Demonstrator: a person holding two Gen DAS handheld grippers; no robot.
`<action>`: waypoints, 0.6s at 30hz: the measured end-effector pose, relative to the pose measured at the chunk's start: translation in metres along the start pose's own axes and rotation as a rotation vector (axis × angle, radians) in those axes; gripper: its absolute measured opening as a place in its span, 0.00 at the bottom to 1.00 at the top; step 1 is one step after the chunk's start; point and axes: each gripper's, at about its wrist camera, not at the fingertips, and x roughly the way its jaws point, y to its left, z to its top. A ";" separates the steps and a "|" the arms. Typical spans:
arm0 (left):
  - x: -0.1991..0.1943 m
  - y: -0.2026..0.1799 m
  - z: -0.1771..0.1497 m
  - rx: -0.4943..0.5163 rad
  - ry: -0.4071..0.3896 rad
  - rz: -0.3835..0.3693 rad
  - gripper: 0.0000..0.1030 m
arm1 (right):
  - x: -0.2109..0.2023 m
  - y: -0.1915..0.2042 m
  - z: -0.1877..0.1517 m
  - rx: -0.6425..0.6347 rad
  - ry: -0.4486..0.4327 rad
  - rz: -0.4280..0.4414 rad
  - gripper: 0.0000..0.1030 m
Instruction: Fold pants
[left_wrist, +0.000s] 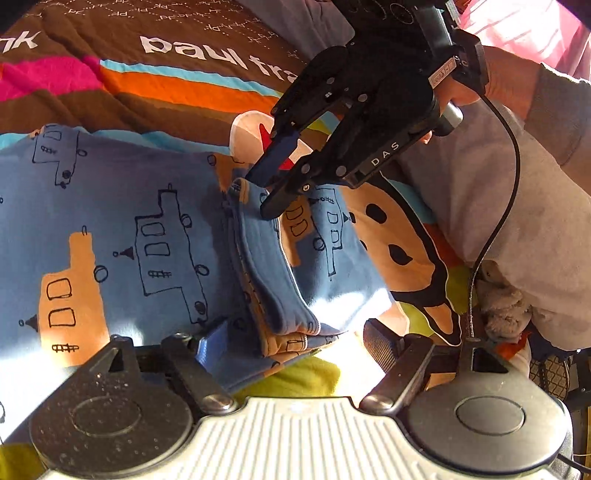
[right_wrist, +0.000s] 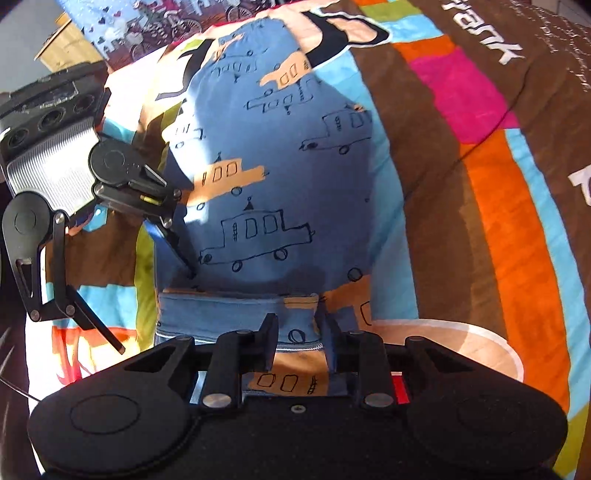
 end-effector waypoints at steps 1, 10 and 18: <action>0.000 0.000 0.000 -0.003 0.000 -0.003 0.79 | 0.003 -0.002 0.001 -0.006 0.011 0.011 0.32; 0.006 0.001 0.000 -0.020 -0.011 -0.011 0.42 | 0.005 -0.004 0.007 -0.040 0.032 0.005 0.05; -0.001 -0.003 0.001 -0.003 -0.042 -0.019 0.23 | -0.009 0.004 0.002 -0.009 -0.020 -0.004 0.03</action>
